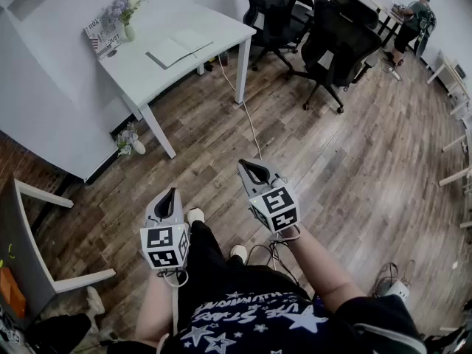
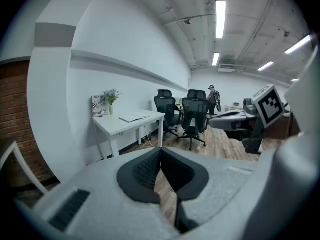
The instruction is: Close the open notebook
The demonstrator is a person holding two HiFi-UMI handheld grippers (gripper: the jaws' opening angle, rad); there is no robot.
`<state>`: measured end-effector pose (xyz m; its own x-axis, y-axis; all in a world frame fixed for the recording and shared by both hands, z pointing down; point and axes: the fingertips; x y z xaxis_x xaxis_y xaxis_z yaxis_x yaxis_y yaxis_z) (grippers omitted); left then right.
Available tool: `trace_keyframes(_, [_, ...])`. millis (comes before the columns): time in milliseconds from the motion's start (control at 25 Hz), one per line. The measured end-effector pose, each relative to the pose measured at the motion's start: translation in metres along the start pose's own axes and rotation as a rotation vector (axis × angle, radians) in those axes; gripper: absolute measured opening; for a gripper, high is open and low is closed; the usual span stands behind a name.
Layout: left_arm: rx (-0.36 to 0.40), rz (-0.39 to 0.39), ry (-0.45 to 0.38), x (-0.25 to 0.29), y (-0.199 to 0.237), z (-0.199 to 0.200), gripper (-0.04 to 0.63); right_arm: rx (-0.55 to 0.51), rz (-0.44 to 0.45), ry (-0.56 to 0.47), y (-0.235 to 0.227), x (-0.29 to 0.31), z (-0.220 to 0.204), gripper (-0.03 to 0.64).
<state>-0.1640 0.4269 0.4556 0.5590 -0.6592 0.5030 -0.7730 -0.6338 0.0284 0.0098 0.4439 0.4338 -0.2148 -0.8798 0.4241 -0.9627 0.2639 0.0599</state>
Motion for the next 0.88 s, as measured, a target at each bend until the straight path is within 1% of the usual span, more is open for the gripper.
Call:
trace_keyframes(240, [-0.016, -0.011, 0.018, -0.009, -0.011, -0.015, 0.020, -0.012, 0.006, 0.018, 0.008, -0.008, -0.010, 0.002])
trace_keyframes(480, [-0.048, -0.007, 0.038, -0.008, -0.006, -0.023, 0.020, 0.002, 0.003, 0.024, 0.003, -0.006, -0.009, 0.002])
trace_keyframes(680, [-0.045, -0.015, 0.044, 0.006, 0.001, -0.020, 0.020, 0.016, -0.011, 0.025, -0.006, 0.005, -0.008, 0.002])
trace_keyframes(760, [-0.040, -0.023, 0.044, 0.015, 0.007, -0.014, 0.020, 0.045, -0.014, 0.020, -0.010, 0.012, -0.005, 0.002])
trace_keyframes(880, [-0.032, -0.033, 0.037, 0.032, 0.019, -0.003, 0.020, 0.132, -0.016, 0.024, -0.018, 0.031, -0.003, 0.002])
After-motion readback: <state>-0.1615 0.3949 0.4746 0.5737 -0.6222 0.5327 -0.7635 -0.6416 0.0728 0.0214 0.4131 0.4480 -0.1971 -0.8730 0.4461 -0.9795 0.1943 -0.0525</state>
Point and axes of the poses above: the fingertips, and each gripper's own axes: x forward along the fingers, y to its left, z out of its top, and after that the axes turned 7 degrees about y, right-handed
